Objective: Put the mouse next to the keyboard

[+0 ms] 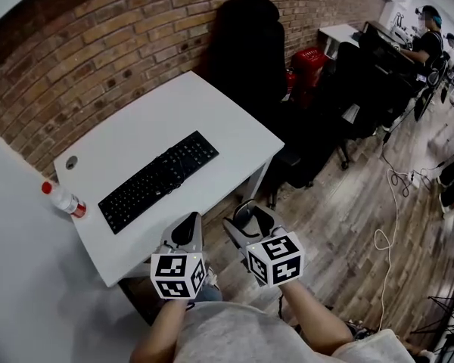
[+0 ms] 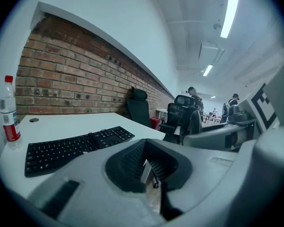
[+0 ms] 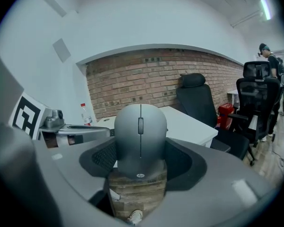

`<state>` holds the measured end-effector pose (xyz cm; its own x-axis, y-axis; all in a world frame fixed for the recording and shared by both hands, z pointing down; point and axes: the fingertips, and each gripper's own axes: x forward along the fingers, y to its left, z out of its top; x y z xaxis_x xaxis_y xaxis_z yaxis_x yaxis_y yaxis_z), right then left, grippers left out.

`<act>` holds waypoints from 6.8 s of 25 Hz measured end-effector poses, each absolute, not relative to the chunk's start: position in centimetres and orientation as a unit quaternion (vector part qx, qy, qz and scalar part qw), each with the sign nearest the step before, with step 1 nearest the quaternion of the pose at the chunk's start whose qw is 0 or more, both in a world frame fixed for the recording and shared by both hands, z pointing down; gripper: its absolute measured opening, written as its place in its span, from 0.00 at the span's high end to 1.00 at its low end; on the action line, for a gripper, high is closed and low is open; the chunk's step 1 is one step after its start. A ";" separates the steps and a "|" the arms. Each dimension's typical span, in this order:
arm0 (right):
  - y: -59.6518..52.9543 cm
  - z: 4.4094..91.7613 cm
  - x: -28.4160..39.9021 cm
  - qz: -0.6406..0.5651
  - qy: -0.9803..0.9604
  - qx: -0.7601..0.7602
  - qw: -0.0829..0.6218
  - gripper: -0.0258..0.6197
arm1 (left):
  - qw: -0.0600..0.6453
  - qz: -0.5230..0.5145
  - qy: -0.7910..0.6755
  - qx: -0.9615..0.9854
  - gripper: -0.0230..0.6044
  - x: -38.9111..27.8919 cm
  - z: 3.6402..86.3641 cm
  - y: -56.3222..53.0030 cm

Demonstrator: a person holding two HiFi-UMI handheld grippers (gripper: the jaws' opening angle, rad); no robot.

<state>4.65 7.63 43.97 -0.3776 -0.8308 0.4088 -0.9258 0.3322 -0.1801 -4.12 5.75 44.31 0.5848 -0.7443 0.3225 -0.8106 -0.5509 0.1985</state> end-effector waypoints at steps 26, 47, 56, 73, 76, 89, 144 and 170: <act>-9.2 45.1 1.1 0.218 -0.796 0.544 0.153 0.49 | 0.199 0.108 -0.418 0.880 0.98 -7.1 45.7 -8.6; -17.3 49.4 7.3 0.209 -0.814 0.485 0.243 0.49 | 0.229 0.089 -0.500 0.830 0.98 -4.8 48.0 -15.7; -21.7 52.1 9.1 0.223 -0.818 0.456 0.271 0.49 | 0.238 0.097 -0.520 0.814 0.98 -2.8 49.0 -19.4; -24.0 57.1 10.3 0.269 -0.790 0.438 0.334 0.49 | 0.258 0.109 -0.540 0.794 0.98 -2.8 50.6 -21.4; -24.1 57.3 10.4 0.275 -0.786 0.439 0.338 0.49 | 0.259 0.111 -0.540 0.793 0.98 -2.6 50.8 -21.4; -25.2 57.9 9.8 0.261 -0.785 0.435 0.355 0.49 | 0.261 0.104 -0.550 0.786 0.98 -3.1 50.6 -21.9; -23.5 40.5 -6.2 0.120 -0.914 0.346 0.177 0.92 | 0.182 0.045 -0.675 0.714 0.98 -17.6 40.2 -18.0; -20.9 37.8 -8.9 0.088 -0.939 0.301 0.144 0.95 | 0.164 0.043 -0.680 0.714 0.98 -18.0 39.6 -16.7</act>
<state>-8.93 -20.86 37.83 -0.7778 -0.5390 0.3231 -0.5895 0.8040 -0.0779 -17.98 -16.74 39.58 0.0722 -0.9561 0.2839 -0.9841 -0.0221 0.1761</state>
